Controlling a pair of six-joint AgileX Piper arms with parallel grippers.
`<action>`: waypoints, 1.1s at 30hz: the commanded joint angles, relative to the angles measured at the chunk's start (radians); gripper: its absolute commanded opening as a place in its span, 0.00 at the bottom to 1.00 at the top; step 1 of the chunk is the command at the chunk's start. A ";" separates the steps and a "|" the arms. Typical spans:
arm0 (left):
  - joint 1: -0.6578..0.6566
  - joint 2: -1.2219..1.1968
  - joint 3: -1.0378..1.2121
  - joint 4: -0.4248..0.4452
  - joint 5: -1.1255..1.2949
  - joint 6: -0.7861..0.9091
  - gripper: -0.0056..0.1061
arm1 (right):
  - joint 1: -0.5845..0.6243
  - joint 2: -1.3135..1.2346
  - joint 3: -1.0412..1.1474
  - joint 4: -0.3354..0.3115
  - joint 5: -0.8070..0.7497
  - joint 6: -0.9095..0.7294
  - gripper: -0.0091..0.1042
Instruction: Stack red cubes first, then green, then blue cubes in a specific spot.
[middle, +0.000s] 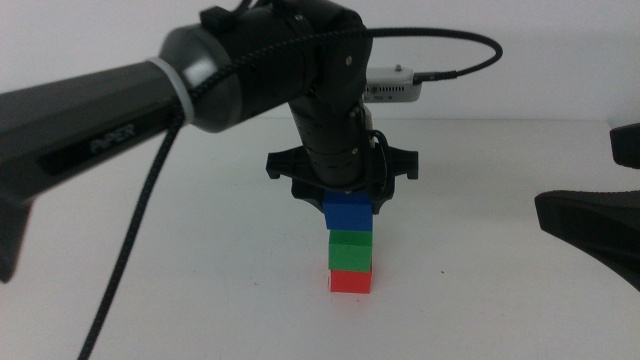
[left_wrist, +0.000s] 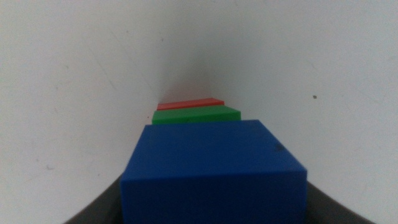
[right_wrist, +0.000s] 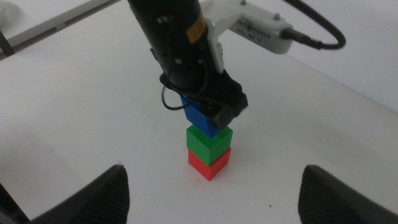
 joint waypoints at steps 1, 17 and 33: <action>-0.004 0.010 -0.009 -0.002 -0.020 -0.014 0.03 | 0.000 -0.005 0.002 -0.006 -0.008 -0.006 0.90; -0.004 0.068 -0.009 -0.013 -0.015 -0.012 0.26 | 0.000 -0.005 0.002 -0.006 -0.008 -0.006 0.90; -0.004 -0.131 -0.201 0.056 0.073 0.151 0.89 | 0.000 -0.005 0.002 -0.006 -0.008 -0.006 0.90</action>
